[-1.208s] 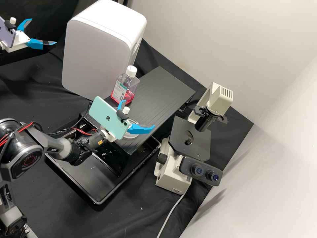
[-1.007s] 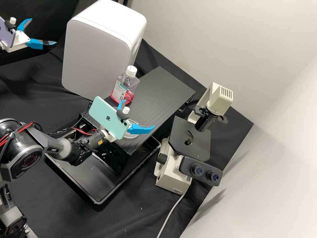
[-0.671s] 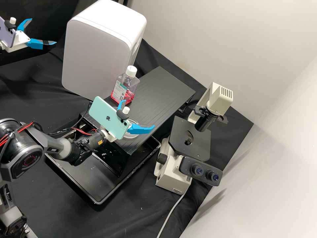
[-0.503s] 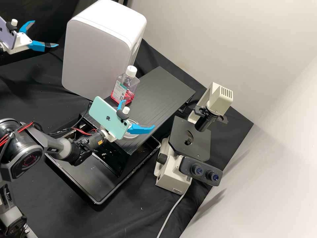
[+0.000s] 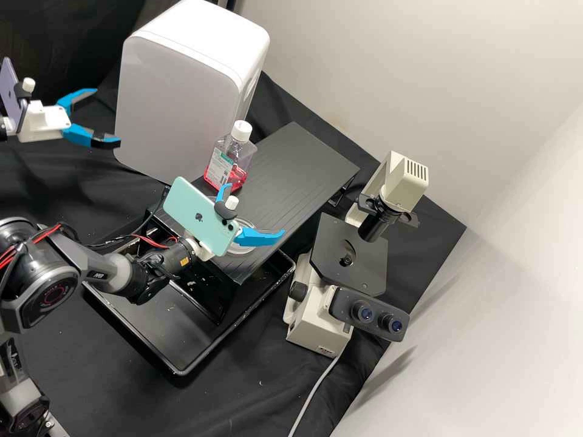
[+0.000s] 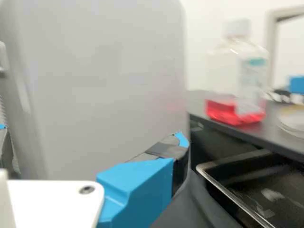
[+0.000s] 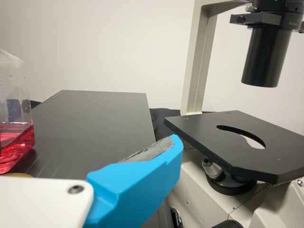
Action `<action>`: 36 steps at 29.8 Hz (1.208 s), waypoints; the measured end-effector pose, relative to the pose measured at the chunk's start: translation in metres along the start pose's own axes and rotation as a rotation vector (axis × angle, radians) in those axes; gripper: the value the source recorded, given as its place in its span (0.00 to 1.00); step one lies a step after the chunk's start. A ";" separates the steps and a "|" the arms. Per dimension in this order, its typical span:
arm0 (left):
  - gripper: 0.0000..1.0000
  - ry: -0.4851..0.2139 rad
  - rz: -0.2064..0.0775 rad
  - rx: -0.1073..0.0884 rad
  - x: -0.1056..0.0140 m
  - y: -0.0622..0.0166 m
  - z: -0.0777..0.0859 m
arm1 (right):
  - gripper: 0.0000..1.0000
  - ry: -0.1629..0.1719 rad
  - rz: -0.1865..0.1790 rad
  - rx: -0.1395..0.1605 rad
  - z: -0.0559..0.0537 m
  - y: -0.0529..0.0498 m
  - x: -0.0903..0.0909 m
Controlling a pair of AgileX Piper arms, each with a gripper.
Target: Place the lid on the petri dish
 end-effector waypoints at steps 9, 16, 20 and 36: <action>1.00 -0.178 -0.147 0.037 -0.011 -0.0321 0.029 | 1.00 0.000 0.000 0.000 0.000 0.000 0.000; 1.00 -0.247 -0.198 0.028 -0.014 -0.0429 0.040 | 1.00 0.000 0.000 0.000 0.000 0.000 0.000; 1.00 -0.257 -0.221 0.021 -0.014 -0.0486 0.042 | 1.00 0.000 0.000 0.000 0.000 0.000 0.000; 1.00 -0.284 -0.267 -0.050 -0.015 -0.0581 0.051 | 1.00 0.000 0.000 0.000 0.000 0.000 0.000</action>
